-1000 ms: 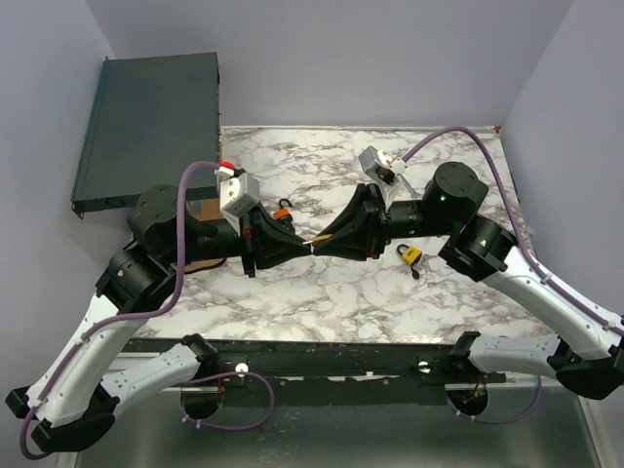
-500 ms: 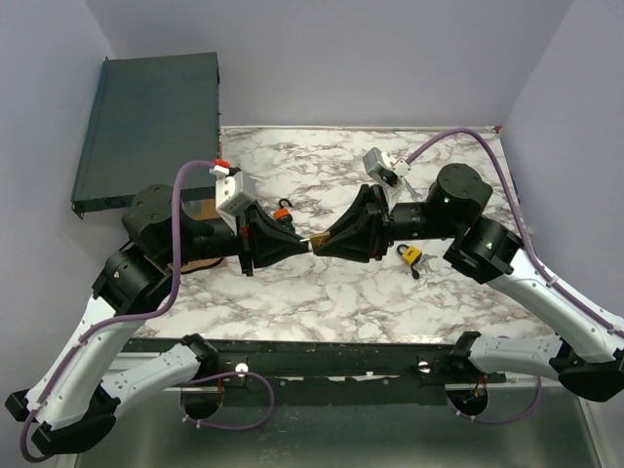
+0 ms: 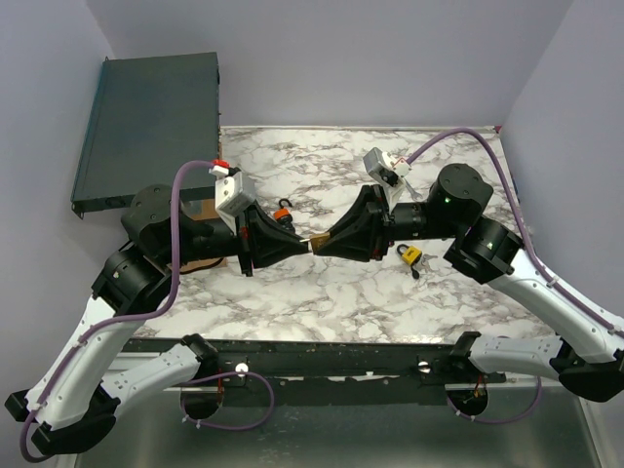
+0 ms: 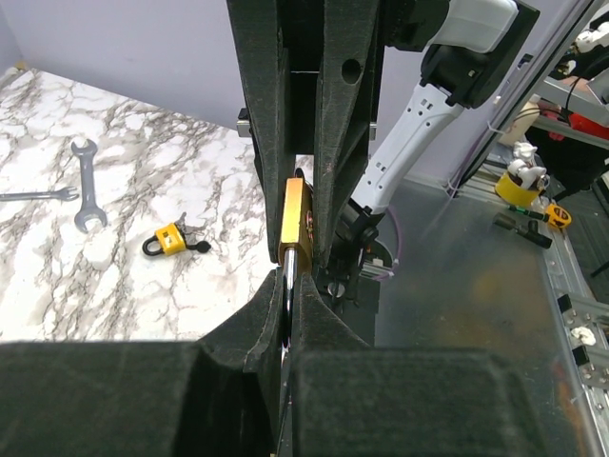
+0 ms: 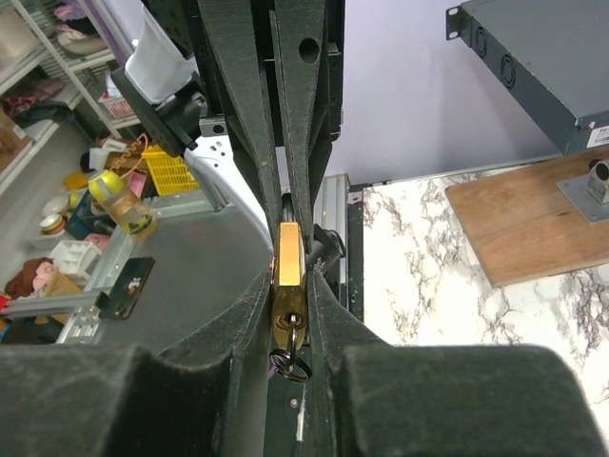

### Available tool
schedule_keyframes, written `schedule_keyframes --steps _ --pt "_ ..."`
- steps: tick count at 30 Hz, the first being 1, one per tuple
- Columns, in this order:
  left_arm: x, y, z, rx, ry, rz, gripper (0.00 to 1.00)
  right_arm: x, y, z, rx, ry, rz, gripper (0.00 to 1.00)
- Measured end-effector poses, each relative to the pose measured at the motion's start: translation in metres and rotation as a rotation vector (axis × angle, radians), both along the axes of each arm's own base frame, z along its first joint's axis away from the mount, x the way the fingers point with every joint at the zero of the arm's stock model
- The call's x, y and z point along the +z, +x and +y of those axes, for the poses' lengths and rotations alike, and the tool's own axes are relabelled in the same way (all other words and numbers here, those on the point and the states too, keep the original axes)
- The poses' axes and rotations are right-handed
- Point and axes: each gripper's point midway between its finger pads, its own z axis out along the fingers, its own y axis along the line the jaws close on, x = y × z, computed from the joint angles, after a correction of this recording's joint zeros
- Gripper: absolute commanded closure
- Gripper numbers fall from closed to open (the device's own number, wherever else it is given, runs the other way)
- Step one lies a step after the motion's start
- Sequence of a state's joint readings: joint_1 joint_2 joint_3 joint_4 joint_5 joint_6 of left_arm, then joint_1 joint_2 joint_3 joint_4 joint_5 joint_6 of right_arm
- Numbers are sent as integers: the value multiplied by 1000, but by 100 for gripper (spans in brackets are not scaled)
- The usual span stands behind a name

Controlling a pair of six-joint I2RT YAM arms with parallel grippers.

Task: Lock with the key
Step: Pick up the lock from the center of the board.

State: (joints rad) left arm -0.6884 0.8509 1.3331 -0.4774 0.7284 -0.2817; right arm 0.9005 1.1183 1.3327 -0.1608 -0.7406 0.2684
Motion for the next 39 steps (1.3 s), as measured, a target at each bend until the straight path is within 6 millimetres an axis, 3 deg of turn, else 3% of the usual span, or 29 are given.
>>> schedule_keyframes --steps 4,7,12,15,27,39 --pt "0 0 0 -2 2 1 100 -1 0 0 0 -4 5 99" --pt "-2 1 -1 -1 5 5 100 -1 1 0 -10 -5 8 99" --pt "-2 4 -1 10 8 -3 67 0 8 0 -60 -3 37 99" --pt "-3 6 0 21 11 -11 61 -2 14 -2 -107 -1 65 99" --pt "11 5 19 53 -37 -51 60 20 0 -15 -97 72 76 99" --pt "11 0 11 -30 -73 1 65 23 -2 -14 -80 83 69 99"
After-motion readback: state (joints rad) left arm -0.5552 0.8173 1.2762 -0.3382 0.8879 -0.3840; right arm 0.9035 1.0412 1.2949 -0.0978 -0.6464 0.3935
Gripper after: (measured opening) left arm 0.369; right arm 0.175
